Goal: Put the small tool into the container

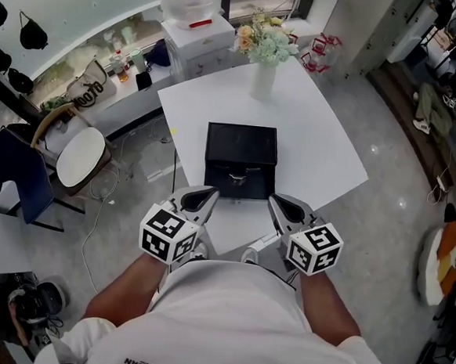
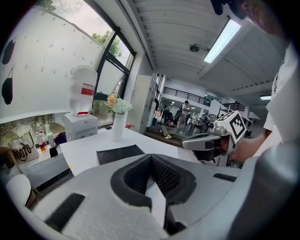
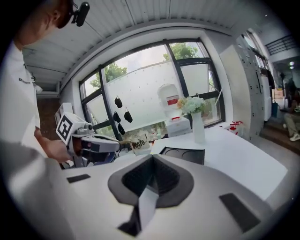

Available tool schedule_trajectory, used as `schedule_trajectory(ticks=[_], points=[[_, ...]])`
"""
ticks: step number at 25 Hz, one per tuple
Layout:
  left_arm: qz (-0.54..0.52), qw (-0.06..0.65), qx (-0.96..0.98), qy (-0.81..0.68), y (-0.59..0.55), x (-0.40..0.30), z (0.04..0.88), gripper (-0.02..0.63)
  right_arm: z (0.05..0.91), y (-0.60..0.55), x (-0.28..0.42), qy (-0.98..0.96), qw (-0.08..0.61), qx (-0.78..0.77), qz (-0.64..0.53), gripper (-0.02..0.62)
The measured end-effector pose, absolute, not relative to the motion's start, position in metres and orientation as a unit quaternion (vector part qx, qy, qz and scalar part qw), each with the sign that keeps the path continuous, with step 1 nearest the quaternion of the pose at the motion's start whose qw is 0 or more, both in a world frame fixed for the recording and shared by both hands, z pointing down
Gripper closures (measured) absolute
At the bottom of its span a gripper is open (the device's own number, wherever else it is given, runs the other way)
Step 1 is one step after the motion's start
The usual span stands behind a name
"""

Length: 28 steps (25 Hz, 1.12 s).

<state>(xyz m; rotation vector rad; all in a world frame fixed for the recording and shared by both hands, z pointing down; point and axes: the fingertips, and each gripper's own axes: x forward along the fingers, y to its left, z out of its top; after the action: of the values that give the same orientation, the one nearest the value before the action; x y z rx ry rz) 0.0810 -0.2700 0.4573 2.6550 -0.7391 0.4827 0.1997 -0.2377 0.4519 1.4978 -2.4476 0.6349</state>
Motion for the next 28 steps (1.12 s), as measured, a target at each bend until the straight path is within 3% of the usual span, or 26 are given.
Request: schedule_trajectory(ticks=[8,28], points=[[0.161,0.165,0.937,-0.262,-0.269,0.076,0.451,0.597,0.434,-0.227,0.201,-0.83,0.032,0.501,0.244,0.589],[0.155,0.157,0.936,-0.273,-0.27,0.066,0.446,0.597,0.448,-0.221,0.218,-0.814,0.027,0.524,0.25,0.591]])
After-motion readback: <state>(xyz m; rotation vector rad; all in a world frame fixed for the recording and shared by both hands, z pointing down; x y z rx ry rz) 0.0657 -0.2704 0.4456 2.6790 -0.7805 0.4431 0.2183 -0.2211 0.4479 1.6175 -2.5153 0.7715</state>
